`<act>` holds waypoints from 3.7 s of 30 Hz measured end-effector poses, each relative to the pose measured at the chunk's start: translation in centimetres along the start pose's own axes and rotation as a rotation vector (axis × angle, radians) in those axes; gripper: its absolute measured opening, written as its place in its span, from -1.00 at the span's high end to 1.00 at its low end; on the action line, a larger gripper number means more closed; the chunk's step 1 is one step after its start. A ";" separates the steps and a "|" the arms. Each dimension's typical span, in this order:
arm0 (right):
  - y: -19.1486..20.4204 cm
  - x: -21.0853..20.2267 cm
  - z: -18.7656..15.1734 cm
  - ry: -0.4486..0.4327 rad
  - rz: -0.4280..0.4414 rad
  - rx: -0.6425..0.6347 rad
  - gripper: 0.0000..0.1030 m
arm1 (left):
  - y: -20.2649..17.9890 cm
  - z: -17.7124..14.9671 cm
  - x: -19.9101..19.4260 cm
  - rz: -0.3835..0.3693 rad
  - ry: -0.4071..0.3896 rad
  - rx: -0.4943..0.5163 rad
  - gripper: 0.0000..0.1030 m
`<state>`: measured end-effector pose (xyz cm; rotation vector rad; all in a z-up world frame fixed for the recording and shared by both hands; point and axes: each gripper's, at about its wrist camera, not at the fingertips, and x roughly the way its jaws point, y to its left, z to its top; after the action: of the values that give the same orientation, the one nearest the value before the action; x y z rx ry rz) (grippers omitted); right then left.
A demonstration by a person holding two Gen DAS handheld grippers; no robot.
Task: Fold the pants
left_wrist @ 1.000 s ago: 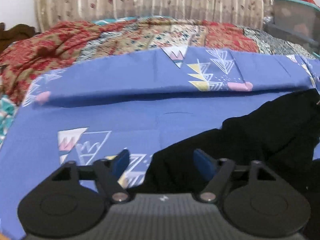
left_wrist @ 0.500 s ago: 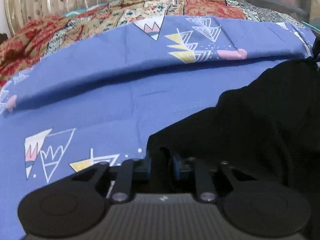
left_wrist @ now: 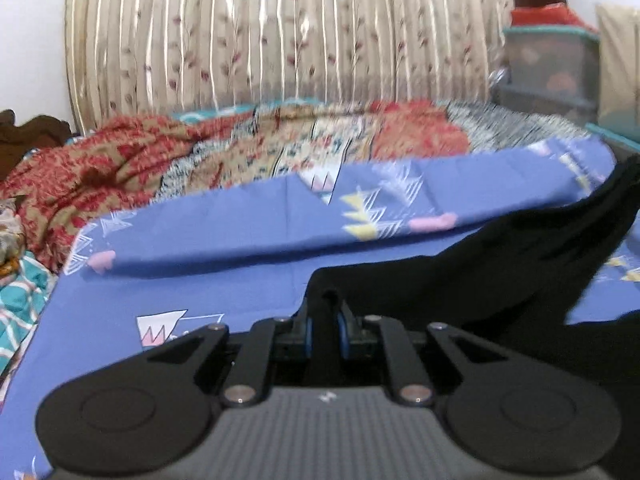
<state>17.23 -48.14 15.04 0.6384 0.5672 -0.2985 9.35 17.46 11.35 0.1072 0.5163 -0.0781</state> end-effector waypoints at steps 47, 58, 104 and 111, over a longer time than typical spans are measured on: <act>-25.8 -15.7 -8.9 -0.223 -0.103 0.021 0.68 | -5.9 -11.6 -9.3 -0.016 0.304 -0.425 0.05; -20.6 -8.7 -11.4 0.004 -0.125 -0.351 0.36 | -5.3 -11.1 -10.9 -0.005 0.294 -0.460 0.05; 12.7 -9.7 -30.0 0.685 0.893 -0.718 0.37 | -0.8 -6.5 -6.8 0.065 0.175 -0.341 -0.14; 17.1 -11.3 -32.3 0.640 1.042 -0.877 -0.62 | 5.7 -13.5 -10.7 0.024 0.259 -0.688 -0.24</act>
<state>2.32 -13.51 8.45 0.0836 0.8097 1.1264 -5.93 25.30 5.48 -0.5552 0.7748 0.1414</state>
